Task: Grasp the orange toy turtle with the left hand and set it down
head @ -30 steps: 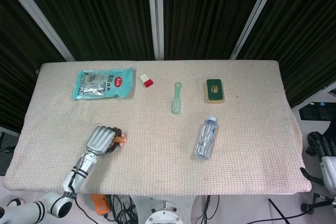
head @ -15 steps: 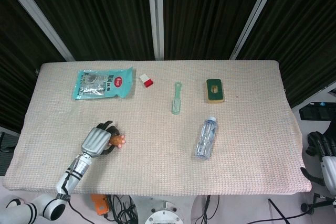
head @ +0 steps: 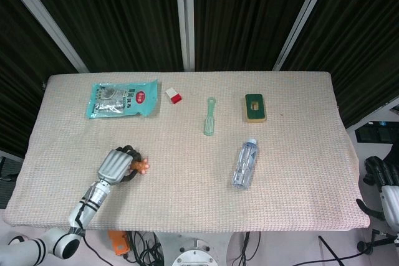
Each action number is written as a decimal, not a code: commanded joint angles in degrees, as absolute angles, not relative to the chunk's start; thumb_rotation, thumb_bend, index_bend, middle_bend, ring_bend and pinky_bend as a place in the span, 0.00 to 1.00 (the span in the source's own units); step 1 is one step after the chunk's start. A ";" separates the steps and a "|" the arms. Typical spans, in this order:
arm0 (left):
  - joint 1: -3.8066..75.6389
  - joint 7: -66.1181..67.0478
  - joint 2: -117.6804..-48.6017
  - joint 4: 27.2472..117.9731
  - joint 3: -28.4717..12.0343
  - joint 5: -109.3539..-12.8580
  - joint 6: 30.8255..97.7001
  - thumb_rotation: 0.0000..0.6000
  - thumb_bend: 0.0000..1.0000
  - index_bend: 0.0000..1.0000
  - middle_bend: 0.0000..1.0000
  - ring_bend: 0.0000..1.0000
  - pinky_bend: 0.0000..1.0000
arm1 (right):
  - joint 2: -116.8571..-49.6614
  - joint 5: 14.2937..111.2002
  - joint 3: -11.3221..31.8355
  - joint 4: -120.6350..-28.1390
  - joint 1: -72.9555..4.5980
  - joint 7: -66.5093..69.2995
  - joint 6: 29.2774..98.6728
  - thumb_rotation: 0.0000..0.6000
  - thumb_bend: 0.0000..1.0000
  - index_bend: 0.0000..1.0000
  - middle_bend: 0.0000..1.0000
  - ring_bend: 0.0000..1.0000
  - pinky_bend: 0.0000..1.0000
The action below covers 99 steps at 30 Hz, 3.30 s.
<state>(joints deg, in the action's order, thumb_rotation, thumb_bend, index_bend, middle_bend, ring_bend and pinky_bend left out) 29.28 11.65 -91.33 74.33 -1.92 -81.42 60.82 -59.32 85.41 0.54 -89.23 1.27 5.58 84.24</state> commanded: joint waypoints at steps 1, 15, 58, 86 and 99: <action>29.30 11.58 -91.99 73.63 -2.12 -81.44 61.30 1.00 0.32 0.55 0.54 0.36 0.52 | -59.27 85.30 0.55 -89.20 1.26 5.62 84.12 1.00 0.13 0.00 0.00 0.00 0.00; 28.97 12.11 -93.69 71.85 -2.67 -81.76 63.54 1.00 0.34 0.83 0.85 0.63 0.73 | -59.31 85.26 0.55 -89.20 1.24 5.60 84.01 1.00 0.13 0.00 0.00 0.00 0.00; 29.48 12.01 -92.33 74.04 -2.18 -82.30 63.29 1.00 0.32 0.81 0.78 0.60 0.65 | -59.09 84.56 0.27 -89.42 1.05 5.62 82.59 1.00 0.14 0.00 0.01 0.00 0.00; 29.70 14.40 -86.45 82.46 -1.72 -80.08 60.73 1.00 0.20 0.35 0.31 0.15 0.36 | -58.85 84.86 0.28 -89.95 1.10 5.25 82.94 1.00 0.14 0.00 0.01 0.00 0.00; 30.17 11.56 -88.84 78.90 -1.74 -81.57 61.15 1.00 0.26 0.45 0.39 0.25 0.44 | -59.18 84.13 0.37 -89.73 0.95 5.06 82.26 1.00 0.14 0.00 0.01 0.00 0.00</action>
